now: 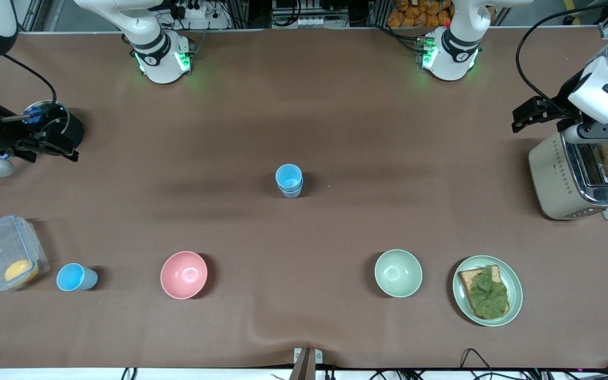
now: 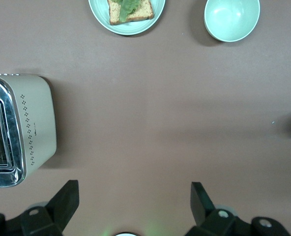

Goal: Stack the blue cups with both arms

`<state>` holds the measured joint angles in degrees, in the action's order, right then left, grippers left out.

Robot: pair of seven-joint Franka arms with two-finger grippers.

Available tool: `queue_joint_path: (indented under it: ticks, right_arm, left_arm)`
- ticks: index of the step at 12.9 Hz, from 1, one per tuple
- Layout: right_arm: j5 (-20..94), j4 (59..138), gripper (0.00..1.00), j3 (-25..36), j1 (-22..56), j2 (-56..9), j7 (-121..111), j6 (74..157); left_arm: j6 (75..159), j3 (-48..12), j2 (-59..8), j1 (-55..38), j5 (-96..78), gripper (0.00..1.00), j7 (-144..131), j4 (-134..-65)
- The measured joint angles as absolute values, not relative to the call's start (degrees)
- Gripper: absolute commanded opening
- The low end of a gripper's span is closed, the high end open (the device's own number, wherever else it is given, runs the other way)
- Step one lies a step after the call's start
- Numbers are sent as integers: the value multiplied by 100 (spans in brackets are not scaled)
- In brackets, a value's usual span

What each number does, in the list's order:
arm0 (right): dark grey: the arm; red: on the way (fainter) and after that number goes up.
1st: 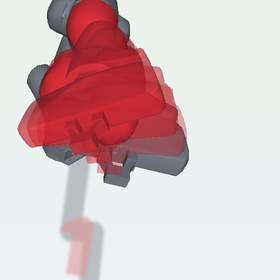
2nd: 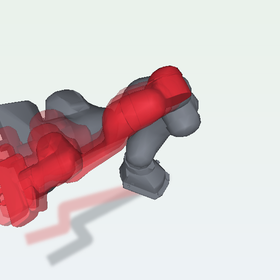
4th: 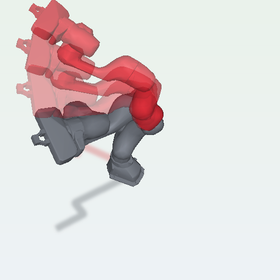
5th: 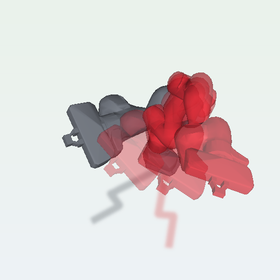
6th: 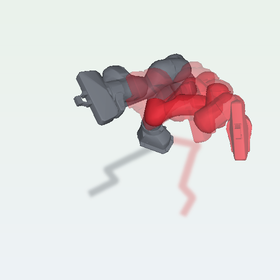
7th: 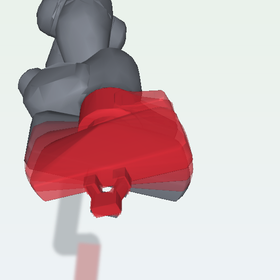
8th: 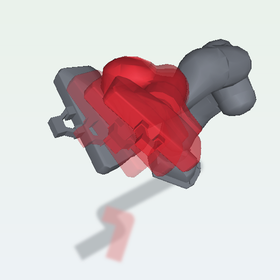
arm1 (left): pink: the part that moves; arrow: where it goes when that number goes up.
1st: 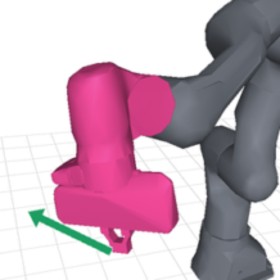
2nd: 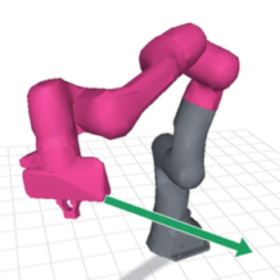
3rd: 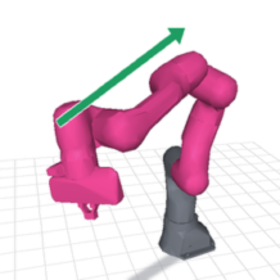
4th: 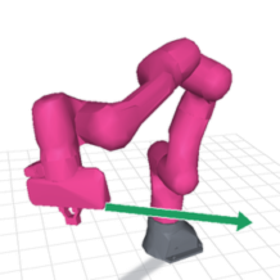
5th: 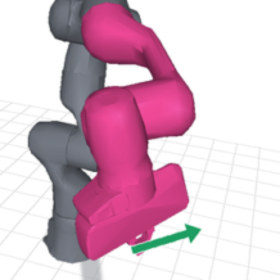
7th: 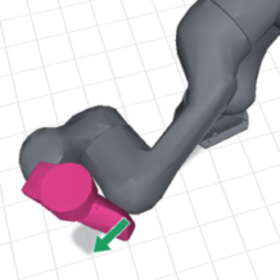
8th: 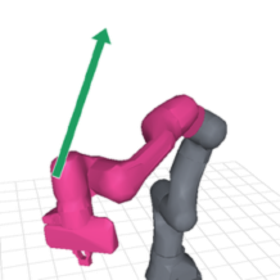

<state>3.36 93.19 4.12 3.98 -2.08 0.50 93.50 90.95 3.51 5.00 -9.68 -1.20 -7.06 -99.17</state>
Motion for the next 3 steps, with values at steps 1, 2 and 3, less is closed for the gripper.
queue_joint_path:
  ticks: [1, 2, 3]
  right_arm:
    - [336, 9319, 100, 412, 398, -208, 50, 9350]
    - [336, 9319, 100, 412, 398, -208, 50, 9350]
    - [336, 9319, 100, 412, 398, -208, 50, 9350]
  left_arm:
    - [9076, 351, 500, -963, -119, 100, -706, -9917]
    - [9040, 352, 500, -951, -118, 100, -706, -9917]
    - [9018, 354, 500, -937, -118, 100, -706, -9917]
